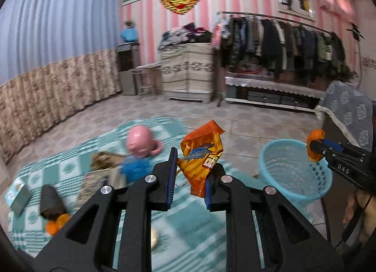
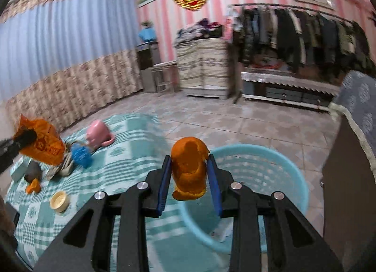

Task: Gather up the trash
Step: 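Carry both items to the blue basket and open the left tool to drop the bag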

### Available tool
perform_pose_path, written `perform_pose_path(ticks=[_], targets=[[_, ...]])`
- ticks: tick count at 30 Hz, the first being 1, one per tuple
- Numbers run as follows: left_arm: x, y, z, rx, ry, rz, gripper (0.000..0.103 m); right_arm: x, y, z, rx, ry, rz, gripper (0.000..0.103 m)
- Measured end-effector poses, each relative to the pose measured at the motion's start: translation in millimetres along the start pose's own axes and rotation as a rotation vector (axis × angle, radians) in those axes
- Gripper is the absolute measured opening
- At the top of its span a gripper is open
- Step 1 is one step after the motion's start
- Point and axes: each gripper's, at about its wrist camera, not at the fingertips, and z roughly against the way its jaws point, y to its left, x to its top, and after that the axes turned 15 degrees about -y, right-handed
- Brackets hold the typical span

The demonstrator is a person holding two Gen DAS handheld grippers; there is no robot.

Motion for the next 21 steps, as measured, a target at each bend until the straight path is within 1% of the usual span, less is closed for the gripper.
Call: perform_pose_path(ticks=[4, 7, 9, 13, 15, 18, 21], targets=[[-4.1, -38.6, -22.3, -0.088, 0.006, 0.018, 0.018, -1.4, -28.5, -1.4, -0.087, 0.002, 0.005, 0.031], [-11.6, -64.0, -44.3, -0.134, 0.035, 0.013, 0.018, -6.8, -56.7, -7.7, -0.158, 0.017, -0.041, 0.031], [-16.5, -79.3, -59.5, -0.164, 0.05, 0.007, 0.018, -8.9, -67.7, -10.9, -0.19, 0.027, -0.049, 0.031], [-25.2, -102.4, -91.7, -0.242, 0.111, 0.047, 0.018, -12.5, -83.2, -16.6, -0.224, 0.042, -0.051, 0.031], [-31.6, -118.0, -108.6, -0.271, 0.132, 0.041, 0.018, -14.0, -90.2, -19.2, -0.233, 0.047, -0.065, 0.031], [-39.6, -137.4, -125.8, -0.292, 0.157, 0.027, 0.018, -21.4, -106.2, -28.7, -0.257, 0.07, -0.085, 0.031], [-45.3, -159.2, -147.7, -0.308, 0.175, 0.002, 0.018, -24.2, -123.7, -31.7, -0.283, 0.072, -0.133, 0.031]])
